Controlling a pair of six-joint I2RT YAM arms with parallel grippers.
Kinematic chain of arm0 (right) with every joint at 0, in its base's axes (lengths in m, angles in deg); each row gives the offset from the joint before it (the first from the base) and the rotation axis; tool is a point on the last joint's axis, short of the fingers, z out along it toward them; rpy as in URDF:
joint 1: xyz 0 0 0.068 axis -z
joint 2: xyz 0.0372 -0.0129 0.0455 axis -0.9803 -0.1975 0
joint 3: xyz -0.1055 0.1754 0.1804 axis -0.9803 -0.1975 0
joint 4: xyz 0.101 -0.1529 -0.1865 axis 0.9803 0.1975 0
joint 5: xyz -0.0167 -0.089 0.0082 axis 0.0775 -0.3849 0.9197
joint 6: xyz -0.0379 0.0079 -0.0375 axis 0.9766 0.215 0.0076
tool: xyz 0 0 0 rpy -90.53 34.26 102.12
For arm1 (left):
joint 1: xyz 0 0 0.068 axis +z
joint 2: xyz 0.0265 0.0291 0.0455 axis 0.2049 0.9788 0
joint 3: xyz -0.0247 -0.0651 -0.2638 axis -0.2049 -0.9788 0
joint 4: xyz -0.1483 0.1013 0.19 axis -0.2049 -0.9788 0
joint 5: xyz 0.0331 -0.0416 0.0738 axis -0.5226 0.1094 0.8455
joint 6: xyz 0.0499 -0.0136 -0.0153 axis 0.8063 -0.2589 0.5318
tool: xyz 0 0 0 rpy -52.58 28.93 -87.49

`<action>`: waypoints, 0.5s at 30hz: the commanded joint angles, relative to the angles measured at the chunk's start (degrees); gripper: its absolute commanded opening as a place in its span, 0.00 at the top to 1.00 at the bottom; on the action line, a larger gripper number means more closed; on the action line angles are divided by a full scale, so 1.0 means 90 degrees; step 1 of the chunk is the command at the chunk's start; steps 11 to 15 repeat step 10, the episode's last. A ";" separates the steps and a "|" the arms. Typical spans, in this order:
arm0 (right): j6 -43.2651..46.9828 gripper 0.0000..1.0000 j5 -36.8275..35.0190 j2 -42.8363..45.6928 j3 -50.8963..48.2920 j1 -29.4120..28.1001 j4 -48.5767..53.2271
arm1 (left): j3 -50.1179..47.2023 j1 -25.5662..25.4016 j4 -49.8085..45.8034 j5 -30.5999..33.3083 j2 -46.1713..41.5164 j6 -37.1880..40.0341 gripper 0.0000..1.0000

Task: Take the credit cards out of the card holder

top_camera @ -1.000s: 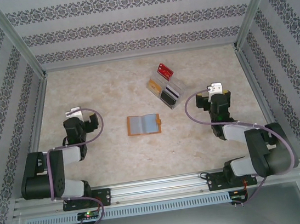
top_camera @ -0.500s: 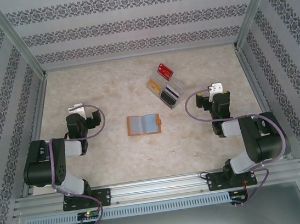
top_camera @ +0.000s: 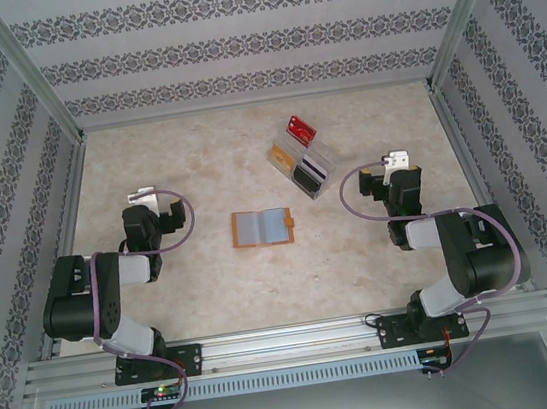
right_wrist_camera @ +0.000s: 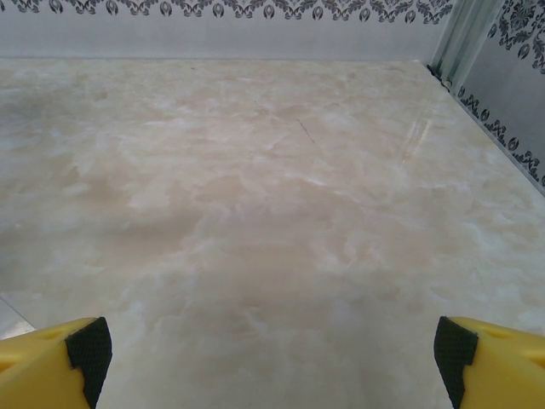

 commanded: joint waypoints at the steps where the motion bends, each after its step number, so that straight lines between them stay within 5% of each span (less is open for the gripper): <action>1: -0.0103 0.02 0.0097 -0.0023 0.0128 0.0039 -0.0165 | 0.0136 -0.0045 -0.0023 -0.0048 0.0051 0.0141 0.01; 15: -0.0086 0.02 0.0142 0.0000 0.0078 0.0039 -0.0231 | 0.0139 -0.0050 -0.0032 -0.0061 0.0058 0.0140 0.01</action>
